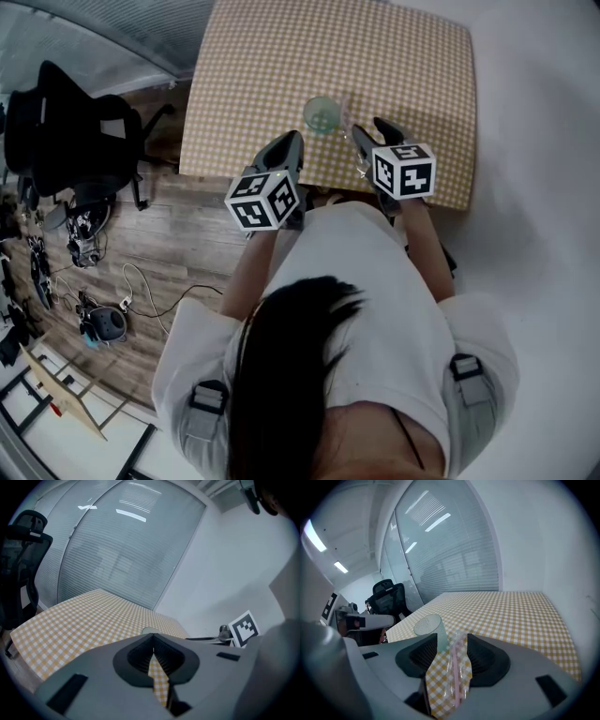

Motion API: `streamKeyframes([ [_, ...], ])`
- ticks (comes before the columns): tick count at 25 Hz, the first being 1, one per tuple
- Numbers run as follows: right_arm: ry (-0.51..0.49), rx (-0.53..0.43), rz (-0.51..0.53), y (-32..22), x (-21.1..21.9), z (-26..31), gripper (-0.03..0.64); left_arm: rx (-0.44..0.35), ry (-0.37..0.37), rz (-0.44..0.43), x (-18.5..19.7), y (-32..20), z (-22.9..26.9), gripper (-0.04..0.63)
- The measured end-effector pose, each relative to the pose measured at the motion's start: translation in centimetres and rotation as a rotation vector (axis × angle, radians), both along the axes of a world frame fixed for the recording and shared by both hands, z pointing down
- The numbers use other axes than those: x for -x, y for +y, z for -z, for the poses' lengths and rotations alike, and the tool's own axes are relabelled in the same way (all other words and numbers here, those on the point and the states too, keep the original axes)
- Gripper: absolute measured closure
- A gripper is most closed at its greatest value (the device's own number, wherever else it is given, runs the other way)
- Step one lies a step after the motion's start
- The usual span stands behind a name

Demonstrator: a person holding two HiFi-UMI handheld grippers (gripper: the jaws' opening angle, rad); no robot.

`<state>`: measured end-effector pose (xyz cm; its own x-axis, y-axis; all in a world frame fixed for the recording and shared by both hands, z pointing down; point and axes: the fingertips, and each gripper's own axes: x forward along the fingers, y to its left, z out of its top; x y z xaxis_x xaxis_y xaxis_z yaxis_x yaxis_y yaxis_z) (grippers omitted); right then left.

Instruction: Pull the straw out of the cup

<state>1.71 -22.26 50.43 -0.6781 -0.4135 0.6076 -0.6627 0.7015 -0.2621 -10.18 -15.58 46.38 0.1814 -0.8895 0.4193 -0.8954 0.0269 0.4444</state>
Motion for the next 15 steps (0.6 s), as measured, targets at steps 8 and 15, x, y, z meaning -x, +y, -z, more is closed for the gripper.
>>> streamKeyframes([
  [8, -0.03, -0.04, -0.028, 0.5, -0.6, 0.9, 0.433, -0.018, -0.004, -0.029, -1.1, -0.1, 0.3, 0.587],
  [15, -0.05, -0.102, -0.051, 1.0, -1.3, 2.1, 0.434, -0.039, -0.025, -0.069, -2.7, 0.3, 0.4, 0.587],
])
